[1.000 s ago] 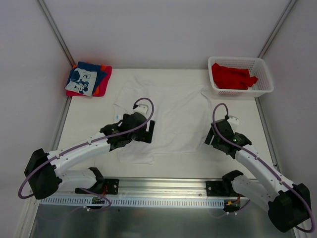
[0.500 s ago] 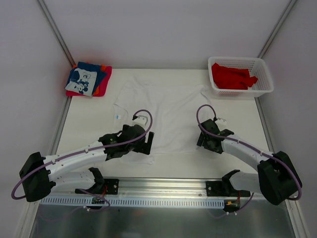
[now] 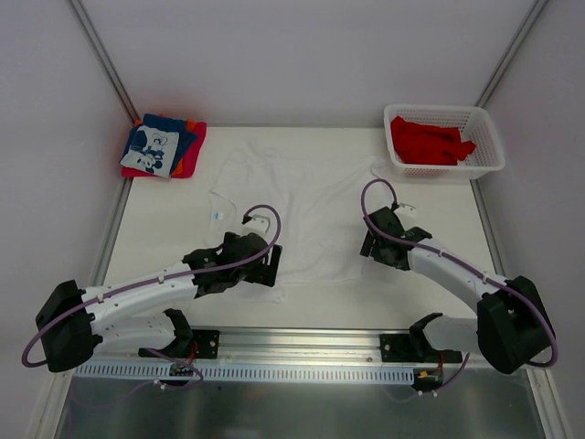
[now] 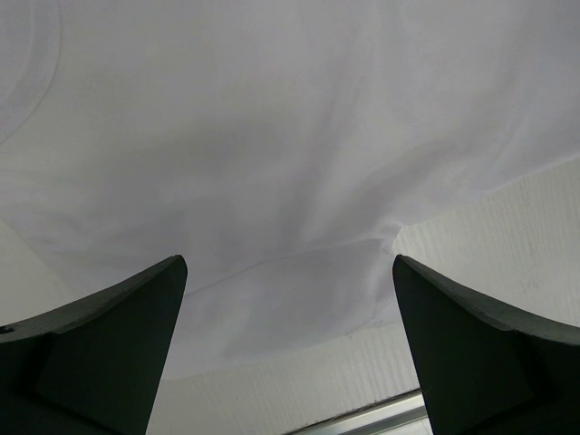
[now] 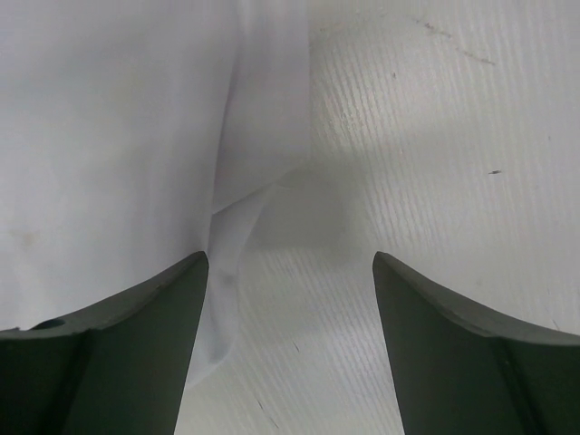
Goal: Fold and stack the t-shirts
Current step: Flatten the tshirt out
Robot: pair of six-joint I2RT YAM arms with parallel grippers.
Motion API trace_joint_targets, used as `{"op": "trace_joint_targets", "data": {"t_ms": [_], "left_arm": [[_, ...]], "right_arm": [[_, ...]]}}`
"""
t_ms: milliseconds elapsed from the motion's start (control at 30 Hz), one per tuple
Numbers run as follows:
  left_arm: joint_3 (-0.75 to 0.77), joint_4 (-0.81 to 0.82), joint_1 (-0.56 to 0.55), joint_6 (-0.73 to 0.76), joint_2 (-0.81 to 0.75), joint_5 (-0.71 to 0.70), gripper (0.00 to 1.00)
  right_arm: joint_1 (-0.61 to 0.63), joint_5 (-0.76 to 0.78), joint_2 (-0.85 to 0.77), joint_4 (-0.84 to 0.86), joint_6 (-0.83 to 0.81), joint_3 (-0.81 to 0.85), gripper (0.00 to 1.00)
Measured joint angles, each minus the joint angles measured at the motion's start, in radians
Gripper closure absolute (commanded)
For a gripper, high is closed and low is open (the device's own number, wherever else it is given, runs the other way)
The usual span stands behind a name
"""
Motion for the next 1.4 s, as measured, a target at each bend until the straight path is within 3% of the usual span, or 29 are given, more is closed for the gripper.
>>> {"op": "trace_joint_targets", "data": {"t_ms": [267,633,867,1167,1400], "left_arm": [[-0.007,0.0,0.0,-0.004,0.01,-0.019,0.01],[-0.045,0.0,0.0,-0.007,0.008,-0.019,0.01],[-0.05,0.001,-0.007,-0.008,0.008,-0.02,0.01],[-0.067,0.001,-0.007,-0.01,0.008,-0.023,0.01],[-0.072,0.002,-0.007,-0.011,0.008,-0.023,0.01]], "right_arm": [[0.0,0.03,-0.031,-0.022,-0.01,0.018,0.23],[0.001,0.026,0.081,0.04,-0.011,0.011,0.24],[0.001,0.027,0.106,0.065,-0.019,0.008,0.37],[0.001,0.027,0.106,0.069,-0.023,0.008,0.42],[0.001,0.035,0.106,0.069,-0.027,0.008,0.55]]}}
